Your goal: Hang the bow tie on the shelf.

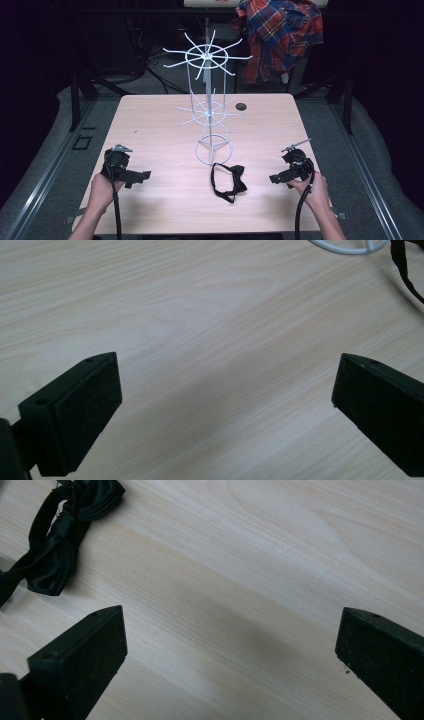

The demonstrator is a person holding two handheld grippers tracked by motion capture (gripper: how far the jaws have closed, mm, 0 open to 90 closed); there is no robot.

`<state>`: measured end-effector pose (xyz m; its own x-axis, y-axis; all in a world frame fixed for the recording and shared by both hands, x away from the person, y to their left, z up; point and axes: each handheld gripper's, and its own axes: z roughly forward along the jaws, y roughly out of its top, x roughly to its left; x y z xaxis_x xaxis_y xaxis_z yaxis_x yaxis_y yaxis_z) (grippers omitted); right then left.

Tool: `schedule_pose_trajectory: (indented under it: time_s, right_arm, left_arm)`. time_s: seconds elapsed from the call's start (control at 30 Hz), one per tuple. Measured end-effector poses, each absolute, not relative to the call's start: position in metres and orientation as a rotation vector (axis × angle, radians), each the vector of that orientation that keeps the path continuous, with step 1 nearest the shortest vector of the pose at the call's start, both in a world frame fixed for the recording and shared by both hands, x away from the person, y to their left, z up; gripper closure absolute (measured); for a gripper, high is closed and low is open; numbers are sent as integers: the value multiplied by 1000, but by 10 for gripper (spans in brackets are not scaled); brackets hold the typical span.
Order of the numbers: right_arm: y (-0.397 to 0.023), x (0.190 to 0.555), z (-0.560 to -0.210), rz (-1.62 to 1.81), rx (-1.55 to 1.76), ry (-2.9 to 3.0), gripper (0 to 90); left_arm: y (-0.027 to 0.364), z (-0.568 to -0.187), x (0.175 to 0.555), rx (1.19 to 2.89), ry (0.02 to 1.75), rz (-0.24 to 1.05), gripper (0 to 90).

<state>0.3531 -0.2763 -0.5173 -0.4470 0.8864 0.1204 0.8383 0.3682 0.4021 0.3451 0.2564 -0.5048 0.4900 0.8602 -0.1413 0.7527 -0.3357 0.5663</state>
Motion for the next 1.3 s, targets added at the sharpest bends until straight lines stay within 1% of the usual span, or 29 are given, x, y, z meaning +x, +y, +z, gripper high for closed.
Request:
schedule_pose_trajectory:
  time_s: [0.43,0.63,0.8,0.93,1.07,1.17,1.27,1.3]
  right_arm:
    - [-261,354,-516,648,1553,2539,0]
    - [-241,359,-514,668,1507,2573,0]
    - [-216,365,-517,653,1465,2634,0]
    - [-206,365,-521,693,1471,2664,0]
    - [-199,367,-523,651,1465,2685,0]
    - [-193,367,-525,676,1469,2677,38]
    - [-189,367,-525,654,1468,2688,50]
    - [-185,368,-526,668,1453,2682,79]
  left_arm:
    - [249,-506,346,2197,1292,243,0]
    - [252,-505,344,2203,1288,235,0]
    - [254,-502,344,2168,1290,266,0]
    - [254,-503,344,2175,1284,264,0]
    - [253,-502,344,2180,1280,262,0]
    - [252,-503,344,2186,1277,269,0]
    - [252,-503,344,2186,1279,269,0]
    - [252,-502,344,2184,1281,273,0]
